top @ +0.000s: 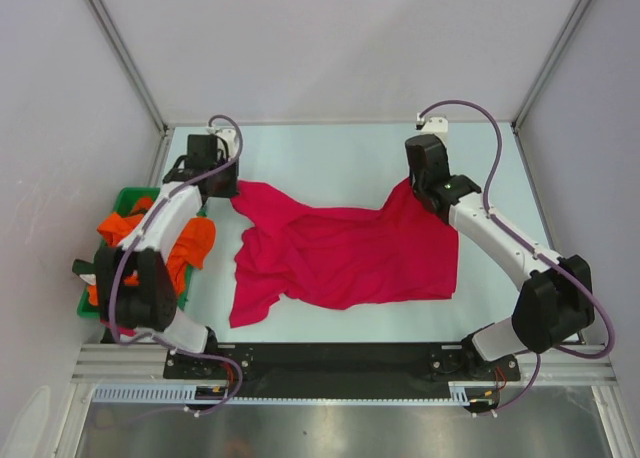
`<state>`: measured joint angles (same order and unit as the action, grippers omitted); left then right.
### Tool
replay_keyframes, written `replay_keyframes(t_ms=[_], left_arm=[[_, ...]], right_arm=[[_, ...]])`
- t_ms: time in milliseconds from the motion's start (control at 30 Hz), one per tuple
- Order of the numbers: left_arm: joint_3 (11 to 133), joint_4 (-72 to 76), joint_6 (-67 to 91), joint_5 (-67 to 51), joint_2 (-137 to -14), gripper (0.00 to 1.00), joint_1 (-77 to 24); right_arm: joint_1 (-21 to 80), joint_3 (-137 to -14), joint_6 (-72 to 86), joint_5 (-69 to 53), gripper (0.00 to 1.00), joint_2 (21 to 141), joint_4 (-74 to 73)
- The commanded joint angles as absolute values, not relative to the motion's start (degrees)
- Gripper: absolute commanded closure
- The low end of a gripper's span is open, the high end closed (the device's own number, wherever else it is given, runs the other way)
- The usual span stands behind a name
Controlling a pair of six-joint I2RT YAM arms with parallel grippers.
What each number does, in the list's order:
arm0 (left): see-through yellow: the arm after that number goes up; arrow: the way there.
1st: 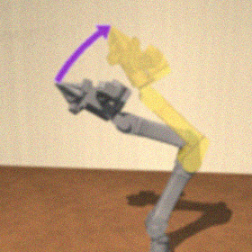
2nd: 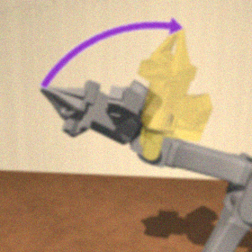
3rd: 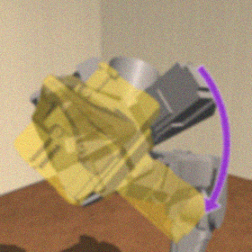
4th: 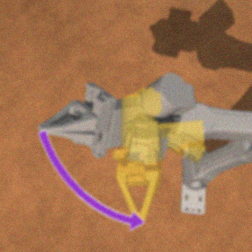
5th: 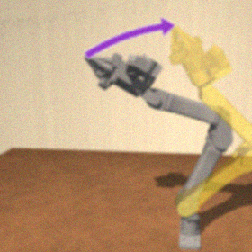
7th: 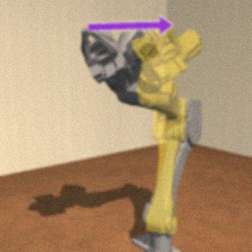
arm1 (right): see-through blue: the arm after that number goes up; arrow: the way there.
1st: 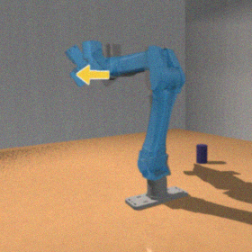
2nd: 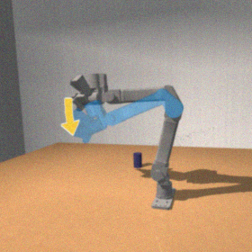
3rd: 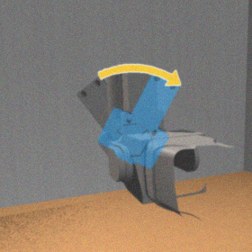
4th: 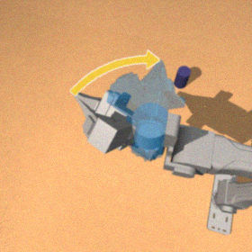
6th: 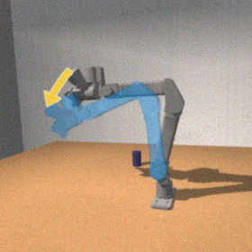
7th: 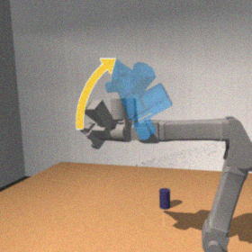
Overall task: Fold and stack the t-shirts
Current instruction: Flatten out the tshirt
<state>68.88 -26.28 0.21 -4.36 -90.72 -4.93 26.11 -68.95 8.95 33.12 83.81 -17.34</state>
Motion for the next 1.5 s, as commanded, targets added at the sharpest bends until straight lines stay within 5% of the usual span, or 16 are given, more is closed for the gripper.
replay_keyframes(t_ms=[0,500,900,1200,1467], left_arm=[[73.0,-27.7,-2.7,-6.5,-75.2,1.0,-4.5],[86.0,-45.6,-9.0,-7.9,-51.1,1.0,-4.5],[101.9,-53.3,-6.9,-9.9,-48.0,1.0,-4.5],[96.3,-44.1,-8.3,-6.1,-64.4,1.0,-4.6],[118.9,-39.8,-8.5,-1.0,-86.7,1.0,-4.6]], right_arm=[[28.3,-74.3,6.8,39.0,1.0,76.1,-19.1],[41.4,-82.4,5.2,55.5,1.0,59.9,-33.2],[44.5,-91.7,-2.9,57.7,1.0,57.6,-29.6],[21.2,-91.1,5.5,34.4,1.0,72.0,-24.4],[15.5,-113.1,4.1,33.8,1.0,92.3,-20.8]])
